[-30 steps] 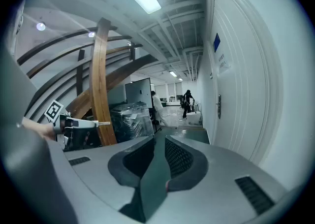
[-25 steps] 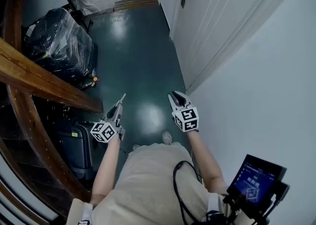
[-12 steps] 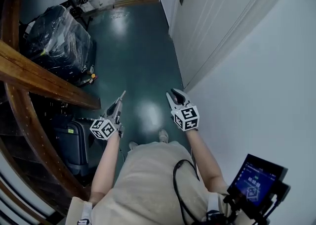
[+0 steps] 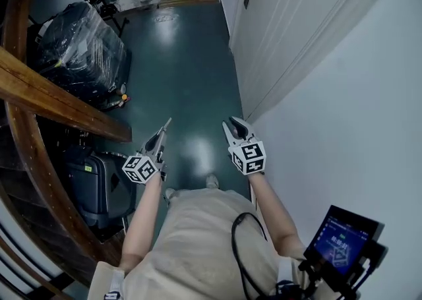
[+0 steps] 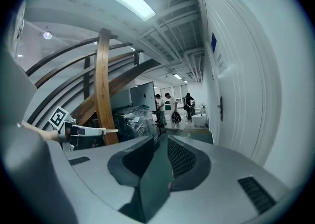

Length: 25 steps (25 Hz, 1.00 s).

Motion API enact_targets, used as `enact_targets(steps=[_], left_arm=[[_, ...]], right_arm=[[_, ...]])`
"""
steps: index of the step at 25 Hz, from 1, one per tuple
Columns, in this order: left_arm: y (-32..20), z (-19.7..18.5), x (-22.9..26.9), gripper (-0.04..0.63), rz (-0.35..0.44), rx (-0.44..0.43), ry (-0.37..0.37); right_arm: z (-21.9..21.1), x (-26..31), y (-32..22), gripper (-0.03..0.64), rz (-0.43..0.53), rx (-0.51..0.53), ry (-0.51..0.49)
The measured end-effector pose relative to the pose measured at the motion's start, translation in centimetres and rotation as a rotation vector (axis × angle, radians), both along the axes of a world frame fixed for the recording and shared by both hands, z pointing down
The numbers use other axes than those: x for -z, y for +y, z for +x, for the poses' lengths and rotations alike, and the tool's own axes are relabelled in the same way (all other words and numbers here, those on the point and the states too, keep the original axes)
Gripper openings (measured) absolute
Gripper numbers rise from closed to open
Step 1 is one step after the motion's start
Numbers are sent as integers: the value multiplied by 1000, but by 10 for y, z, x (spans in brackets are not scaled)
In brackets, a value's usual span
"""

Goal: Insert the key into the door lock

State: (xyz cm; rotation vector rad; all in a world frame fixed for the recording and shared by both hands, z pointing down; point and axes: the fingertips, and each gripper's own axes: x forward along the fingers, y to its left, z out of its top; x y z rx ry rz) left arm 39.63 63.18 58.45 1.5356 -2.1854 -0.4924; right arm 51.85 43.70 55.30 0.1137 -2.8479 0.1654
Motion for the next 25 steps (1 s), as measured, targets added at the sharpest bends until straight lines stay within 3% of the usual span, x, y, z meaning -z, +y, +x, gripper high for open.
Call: enact_targets(steps=[10, 25], left_arm=[[-16, -12, 0, 35, -12, 20, 7], [-42, -151, -13, 35, -11, -37, 54]], right_arm=[[-23, -3, -20, 78, -13, 17, -29], [-154, 12, -33, 78, -16, -11, -25]])
